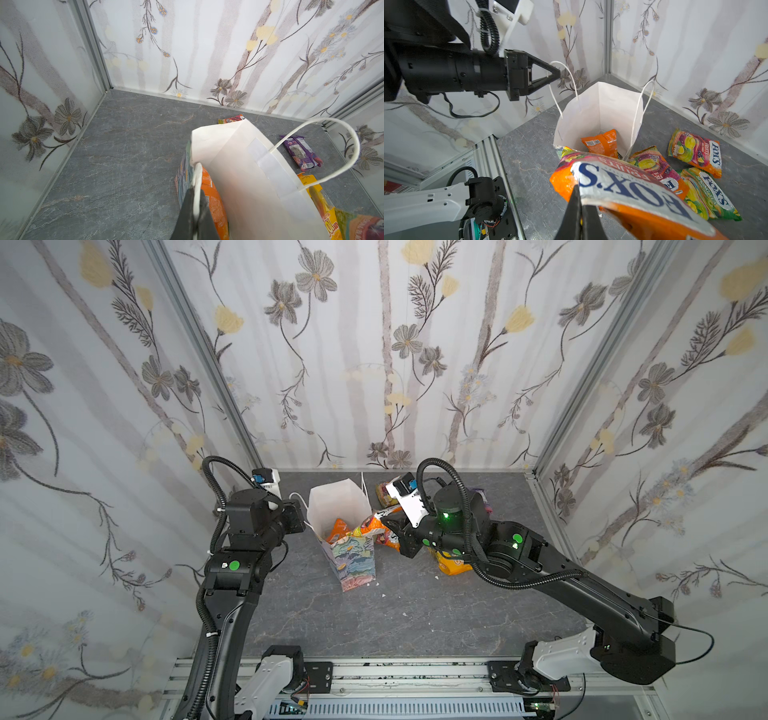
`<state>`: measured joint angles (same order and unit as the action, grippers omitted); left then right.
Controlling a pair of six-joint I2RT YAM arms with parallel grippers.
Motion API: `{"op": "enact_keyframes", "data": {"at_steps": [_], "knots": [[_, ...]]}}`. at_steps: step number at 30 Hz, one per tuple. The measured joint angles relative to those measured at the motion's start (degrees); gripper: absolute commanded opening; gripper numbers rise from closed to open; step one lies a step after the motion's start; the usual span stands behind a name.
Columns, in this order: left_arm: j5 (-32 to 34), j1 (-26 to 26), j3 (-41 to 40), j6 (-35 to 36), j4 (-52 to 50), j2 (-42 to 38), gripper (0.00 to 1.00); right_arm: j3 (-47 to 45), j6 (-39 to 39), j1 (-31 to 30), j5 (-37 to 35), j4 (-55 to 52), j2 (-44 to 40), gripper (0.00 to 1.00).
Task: Place the snacks into the paper bag
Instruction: Pick up the snack at the center of the table, then place the snack in the paper bag.
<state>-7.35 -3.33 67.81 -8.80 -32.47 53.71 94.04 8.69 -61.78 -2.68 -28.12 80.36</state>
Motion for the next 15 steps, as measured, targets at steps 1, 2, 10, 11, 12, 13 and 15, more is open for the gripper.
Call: {"op": "enact_keyframes", "data": {"at_steps": [1, 2, 10, 11, 12, 13, 15], "knots": [[0.0, 0.0, 0.0, 0.0, 0.0, 0.0, 0.03, 1.14, -0.44, -0.39, 0.07, -0.15, 0.46, 0.0], [0.0, 0.0, 0.0, 0.0, 0.02, 0.0, 0.03, 2.25, -0.98, -0.7, 0.28, -0.42, 0.92, 0.0], [-0.02, 0.0, 0.0, 0.0, 0.02, -0.17, 0.03, 11.47, -4.55, -2.78, 1.55, -1.86, 7.02, 0.0], [-0.04, 0.0, -0.02, 0.0, 0.02, -0.22, 0.03, 12.72, -4.96, -2.97, 2.32, -2.01, 8.0, 0.0], [-0.13, 0.0, -0.09, 0.0, 0.02, -0.31, 0.03, 13.44, -5.33, -3.08, 2.34, -1.99, 8.59, 0.0], [-0.22, 0.0, -0.13, -0.02, 0.0, -0.37, 0.03, 14.23, -5.73, -3.13, 2.47, -2.1, 9.33, 0.0], [-0.22, 0.0, -0.33, -0.02, 0.04, -0.59, 0.03, 16.22, -6.34, -3.13, 2.93, -2.67, 10.95, 0.0]]}}
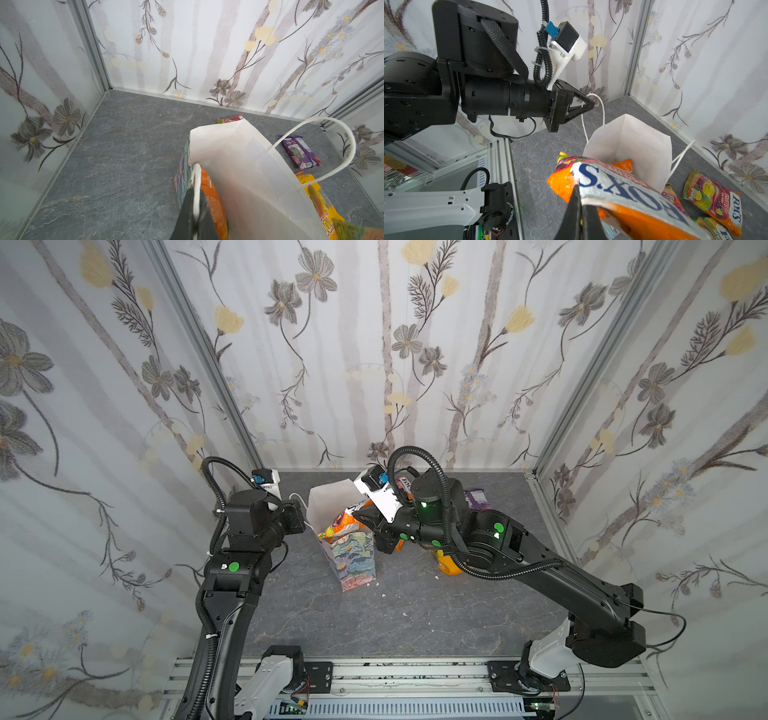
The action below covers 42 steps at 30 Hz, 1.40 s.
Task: Place the snacks into the paper bag
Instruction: Place the snack in the paper bag.
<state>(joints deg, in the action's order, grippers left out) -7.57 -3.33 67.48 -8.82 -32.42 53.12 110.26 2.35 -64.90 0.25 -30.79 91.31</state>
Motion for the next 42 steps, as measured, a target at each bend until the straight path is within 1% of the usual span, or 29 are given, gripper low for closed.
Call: {"op": "enact_keyframes", "data": {"at_steps": [5, 18, 25, 29, 34, 42], "knots": [[0.02, 0.0, -0.31, 0.0, 0.0, -0.31, 0.04, 4.98, -2.54, 0.26, 0.15, -1.73, 4.85, 0.0], [0.46, 0.0, -0.96, 0.0, 0.02, -1.14, 0.04, 18.93, -6.75, 6.32, 8.66, -6.56, 16.48, 0.0], [0.66, 0.0, -1.05, 0.0, 0.02, -1.38, 0.04, 22.29, -7.61, 8.37, 11.23, -9.79, 20.04, 0.0], [0.92, 0.0, -1.05, 0.0, 0.02, -1.38, 0.04, 22.45, -8.41, 8.96, 10.82, -10.86, 21.09, 0.0], [1.14, 0.0, -1.05, 0.0, 0.02, -1.38, 0.04, 23.41, -10.21, 8.98, 6.54, -13.0, 22.71, 0.0], [1.18, -0.07, -0.98, 0.02, 0.02, -1.27, 0.04, 26.64, -14.53, 8.96, 3.15, -18.67, 24.85, 0.0]]}}
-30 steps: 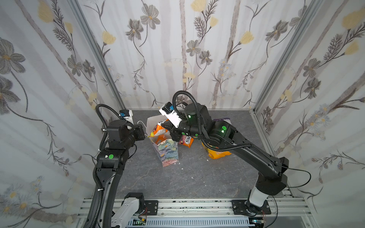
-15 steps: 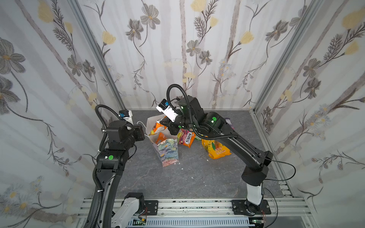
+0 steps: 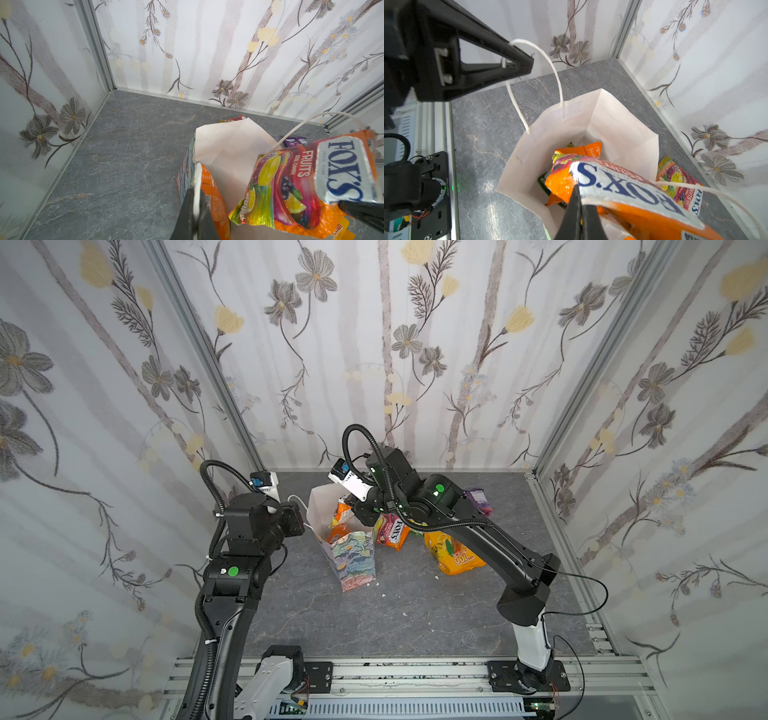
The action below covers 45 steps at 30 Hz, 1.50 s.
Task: Place the snacks into the paper bag
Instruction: Place the snack in the paper bag.
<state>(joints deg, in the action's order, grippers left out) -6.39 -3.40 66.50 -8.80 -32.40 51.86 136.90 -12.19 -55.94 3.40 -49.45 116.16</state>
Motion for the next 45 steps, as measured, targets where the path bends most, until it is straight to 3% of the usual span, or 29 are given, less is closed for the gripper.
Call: {"op": "enact_keyframes", "data": {"at_steps": [12, 21, 28, 45], "knots": [[0.22, -0.04, 0.02, 0.0, 0.0, 0.52, 0.04, 0.28, -6.93, -4.0, -15.69, -8.81, 1.42, 0.0], [0.31, -0.04, 0.02, 0.0, 0.0, 0.24, 0.05, 0.31, -9.66, -5.53, -25.38, -9.29, 1.4, 0.0], [0.33, -0.15, 0.02, 0.0, 0.0, 0.22, 0.05, 0.31, -10.25, -6.36, -27.36, -9.84, 1.46, 0.0], [0.37, -0.28, 0.04, 0.07, 0.0, 0.26, 0.05, 0.35, -10.38, -6.67, -29.29, -8.76, 2.38, 0.13]]}}
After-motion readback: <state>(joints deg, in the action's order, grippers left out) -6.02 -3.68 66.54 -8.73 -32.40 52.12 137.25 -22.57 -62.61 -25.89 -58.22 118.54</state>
